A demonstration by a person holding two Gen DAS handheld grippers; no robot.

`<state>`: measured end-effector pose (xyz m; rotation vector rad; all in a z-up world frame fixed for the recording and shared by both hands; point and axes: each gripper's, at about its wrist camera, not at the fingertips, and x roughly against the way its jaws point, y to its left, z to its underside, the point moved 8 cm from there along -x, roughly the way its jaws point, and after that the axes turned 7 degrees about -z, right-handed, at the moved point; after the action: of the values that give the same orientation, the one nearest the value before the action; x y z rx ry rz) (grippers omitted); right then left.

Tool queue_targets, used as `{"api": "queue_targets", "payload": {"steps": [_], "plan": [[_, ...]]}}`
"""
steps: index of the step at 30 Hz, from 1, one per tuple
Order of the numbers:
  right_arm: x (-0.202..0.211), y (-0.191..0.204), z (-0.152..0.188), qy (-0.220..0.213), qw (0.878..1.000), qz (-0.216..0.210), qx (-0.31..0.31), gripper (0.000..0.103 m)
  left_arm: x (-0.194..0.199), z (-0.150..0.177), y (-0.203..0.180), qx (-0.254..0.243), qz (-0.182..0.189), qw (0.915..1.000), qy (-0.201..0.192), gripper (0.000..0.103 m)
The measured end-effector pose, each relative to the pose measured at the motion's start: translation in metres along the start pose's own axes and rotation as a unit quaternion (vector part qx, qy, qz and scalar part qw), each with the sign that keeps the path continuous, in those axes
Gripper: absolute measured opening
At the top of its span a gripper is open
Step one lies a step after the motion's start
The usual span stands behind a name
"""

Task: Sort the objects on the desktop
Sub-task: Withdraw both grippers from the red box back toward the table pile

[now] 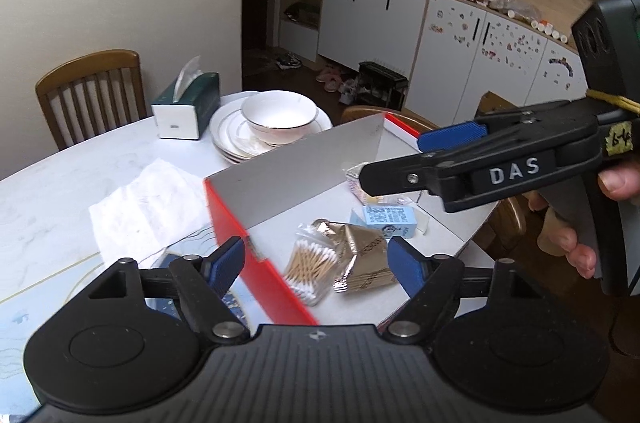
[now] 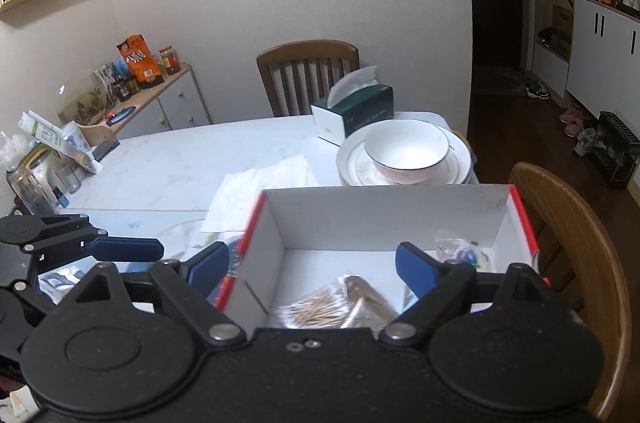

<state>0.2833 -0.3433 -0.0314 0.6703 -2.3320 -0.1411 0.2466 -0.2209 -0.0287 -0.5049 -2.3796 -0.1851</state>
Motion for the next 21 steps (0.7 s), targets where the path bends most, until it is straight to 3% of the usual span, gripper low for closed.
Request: {"api": "queue_targets", "payload": {"steps": [4,6,21], "plan": [[0.002,0.015,0.003,-0.007,1.0,-0.002,-0.002,0.092,0.013,0.005,0.015,0.01,-0.005,0.9999,-0.006,0.08],[0.003,0.022,0.004,-0.011,1.0,-0.001,-0.005,0.094,0.019,0.008,0.023,0.015,-0.007,0.9998,-0.01,0.09],[-0.006,0.095,0.02,-0.02,1.0,-0.016,-0.002,0.1,0.063,0.04,0.091,0.039,-0.029,0.9985,-0.027,0.091]]}}
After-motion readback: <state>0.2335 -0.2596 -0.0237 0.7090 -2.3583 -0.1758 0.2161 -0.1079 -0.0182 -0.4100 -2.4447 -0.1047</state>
